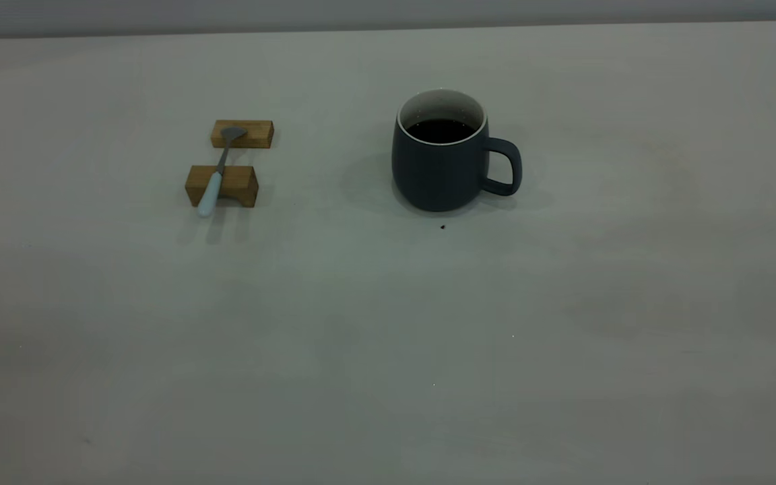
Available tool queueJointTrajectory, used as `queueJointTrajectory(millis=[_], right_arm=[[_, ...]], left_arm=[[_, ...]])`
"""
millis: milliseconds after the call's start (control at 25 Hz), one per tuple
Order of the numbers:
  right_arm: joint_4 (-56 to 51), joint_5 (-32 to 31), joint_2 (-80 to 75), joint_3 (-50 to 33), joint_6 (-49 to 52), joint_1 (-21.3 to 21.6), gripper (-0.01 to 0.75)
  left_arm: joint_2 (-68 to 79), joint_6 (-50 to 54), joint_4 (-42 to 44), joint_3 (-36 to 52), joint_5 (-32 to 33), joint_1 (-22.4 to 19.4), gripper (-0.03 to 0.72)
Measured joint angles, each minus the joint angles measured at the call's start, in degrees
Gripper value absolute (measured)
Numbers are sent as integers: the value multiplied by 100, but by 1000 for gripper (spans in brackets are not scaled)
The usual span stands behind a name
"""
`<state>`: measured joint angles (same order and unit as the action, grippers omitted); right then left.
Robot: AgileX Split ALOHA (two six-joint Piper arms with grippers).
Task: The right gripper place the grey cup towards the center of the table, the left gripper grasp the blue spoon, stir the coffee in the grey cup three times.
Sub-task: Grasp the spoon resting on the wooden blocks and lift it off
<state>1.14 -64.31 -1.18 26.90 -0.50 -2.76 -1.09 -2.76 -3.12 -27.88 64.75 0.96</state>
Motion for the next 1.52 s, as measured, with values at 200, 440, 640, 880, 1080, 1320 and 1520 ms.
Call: queueJointTrajectory(millis=[200, 440, 640, 880, 1080, 1320, 1520], right_arm=[[-23, -15, 0, -5, -5, 0, 636], [-46, -15, 0, -5, -5, 0, 586], [-46, -20, 0, -5, -5, 0, 501], [-46, -21, 0, -5, -5, 0, 413], [-46, -27, 0, -5, -5, 0, 351], [-46, -27, 0, -5, -5, 0, 297], [-46, -27, 0, -5, -5, 0, 256]], left_arm=[[0, 0, 0, 0, 0, 0, 432], [0, 0, 0, 0, 0, 0, 432], [0, 0, 0, 0, 0, 0, 432], [0, 5, 0, 0, 0, 0, 432], [7, 21, 13, 0, 0, 0, 434], [1192, 276, 247, -543, -142, 0, 506], [3194, 467, 147, -1004, -796, 0, 576]])
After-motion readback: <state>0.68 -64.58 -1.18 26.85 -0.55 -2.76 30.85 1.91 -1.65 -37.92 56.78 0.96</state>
